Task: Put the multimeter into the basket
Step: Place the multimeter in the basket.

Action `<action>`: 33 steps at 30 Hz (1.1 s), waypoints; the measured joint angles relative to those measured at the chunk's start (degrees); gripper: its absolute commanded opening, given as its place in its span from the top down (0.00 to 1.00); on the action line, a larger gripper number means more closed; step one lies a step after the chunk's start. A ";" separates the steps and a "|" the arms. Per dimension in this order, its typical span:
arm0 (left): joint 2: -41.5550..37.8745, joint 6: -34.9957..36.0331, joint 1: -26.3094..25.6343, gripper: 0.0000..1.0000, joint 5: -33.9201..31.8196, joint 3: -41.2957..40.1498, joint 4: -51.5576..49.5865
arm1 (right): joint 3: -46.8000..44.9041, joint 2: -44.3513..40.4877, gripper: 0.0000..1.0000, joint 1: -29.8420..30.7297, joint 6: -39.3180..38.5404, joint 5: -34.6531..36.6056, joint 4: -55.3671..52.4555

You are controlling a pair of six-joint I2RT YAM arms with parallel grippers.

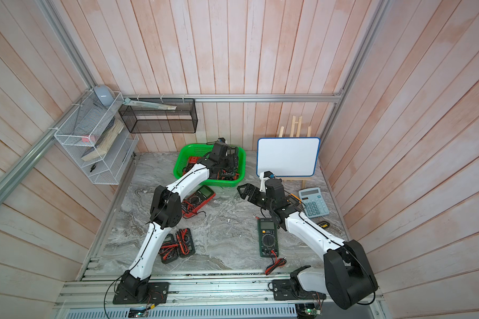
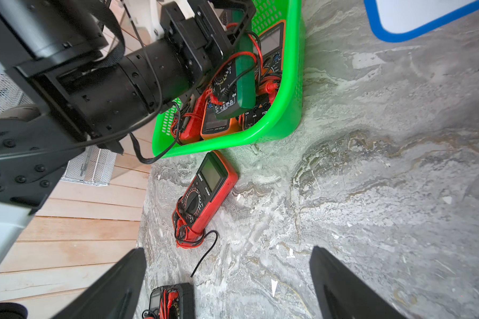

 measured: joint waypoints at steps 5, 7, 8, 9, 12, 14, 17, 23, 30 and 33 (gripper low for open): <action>1.09 -0.07 0.00 0.05 0.07 0.87 0.00 | -0.22 0.00 0.02 0.00 0.00 0.15 -0.02; 1.09 -0.09 -0.02 0.00 0.17 0.90 0.02 | -0.22 0.00 0.02 0.00 0.00 0.22 -0.09; 1.09 -0.07 -0.07 0.00 0.35 0.90 0.02 | -0.22 -0.02 0.02 0.00 0.00 0.22 -0.07; 1.09 -0.09 -0.13 0.00 0.52 0.94 0.00 | -0.22 -0.02 0.02 0.00 0.00 0.22 -0.07; 1.09 -0.11 -0.26 0.00 1.44 1.31 0.00 | -0.22 -0.02 0.02 0.00 0.00 0.24 -0.09; 1.09 -0.24 -0.28 0.00 1.62 1.57 -0.02 | -0.22 -0.02 0.02 0.00 0.00 0.26 -0.11; 1.09 -0.37 -0.26 0.00 1.92 1.64 -0.04 | -0.22 -0.02 0.02 0.00 0.02 0.39 -0.13; 1.03 -0.50 -0.24 0.00 2.14 1.64 -0.04 | -0.22 -0.02 0.02 0.00 0.00 0.52 -0.22; -2.45 0.46 -0.37 0.00 2.54 -0.72 -0.24 | -0.22 -0.48 0.02 0.00 0.00 0.98 -0.57; -6.19 1.51 -0.42 0.00 2.43 -3.82 -0.13 | -0.26 -0.96 0.02 0.00 0.02 1.18 -1.01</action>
